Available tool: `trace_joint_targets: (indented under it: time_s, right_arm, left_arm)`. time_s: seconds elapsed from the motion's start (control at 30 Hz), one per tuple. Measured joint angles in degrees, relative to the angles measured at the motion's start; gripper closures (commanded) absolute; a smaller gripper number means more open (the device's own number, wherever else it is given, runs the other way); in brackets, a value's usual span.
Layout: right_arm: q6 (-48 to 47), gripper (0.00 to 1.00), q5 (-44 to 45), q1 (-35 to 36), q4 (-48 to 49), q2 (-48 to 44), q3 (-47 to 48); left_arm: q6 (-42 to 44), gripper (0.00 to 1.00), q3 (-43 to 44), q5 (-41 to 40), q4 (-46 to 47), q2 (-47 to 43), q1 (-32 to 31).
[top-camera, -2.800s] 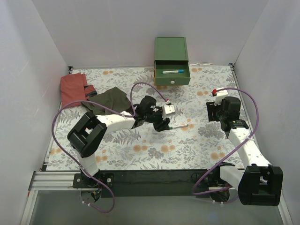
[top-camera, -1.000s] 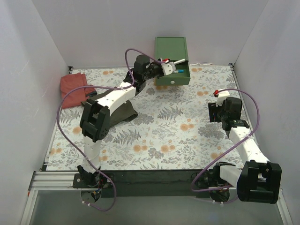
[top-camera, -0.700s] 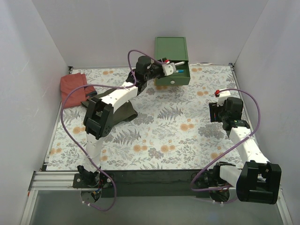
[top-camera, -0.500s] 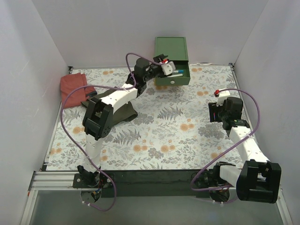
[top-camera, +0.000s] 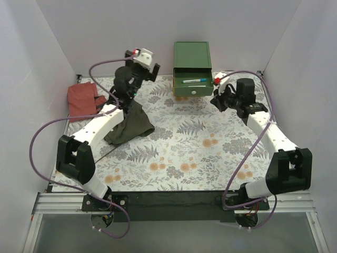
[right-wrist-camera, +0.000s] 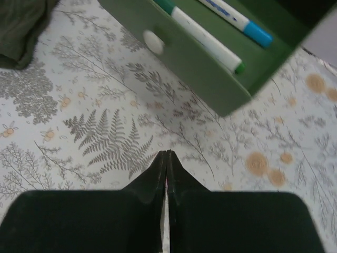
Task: Sort the stationery into containers
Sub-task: Close the drawer in the storage box.
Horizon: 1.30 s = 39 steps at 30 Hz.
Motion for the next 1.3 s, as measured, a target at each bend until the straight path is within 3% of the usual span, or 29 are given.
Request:
trace_joint_targets:
  time_s: [0.1,0.17,0.3,0.43,1.07,1.3]
  right_arm:
    - [-2.23,0.98,-1.77,3.76,0.79,4.31,4.04]
    - [-3.34,0.98,-2.23,5.11,1.09,6.88,5.81]
    - [-3.37,0.98,-1.4,5.73,1.49,11.54,8.61]
    - [-2.78,0.98,0.83,5.66,2.64,14.93,11.61]
    - [0.04,0.98,6.82,5.7,8.74,34.27,32.13]
    - [1.14,0.97,8.57,5.7,9.97,36.15,34.95]
  left_arm:
    - [-11.37,0.16,-2.43,-2.12,-11.02,-5.68,5.62]
    - [-16.52,0.16,-8.87,-3.23,-15.82,-9.68,7.93]
    - [-23.26,0.16,-20.61,-3.02,-24.5,-12.72,5.73]
    - [-27.36,0.16,-25.05,-1.88,-30.95,-12.57,3.87]
    - [-31.5,0.16,-24.81,3.06,-32.15,-10.51,4.15]
    - [-31.5,0.16,-22.84,3.91,-32.06,-8.15,4.15]
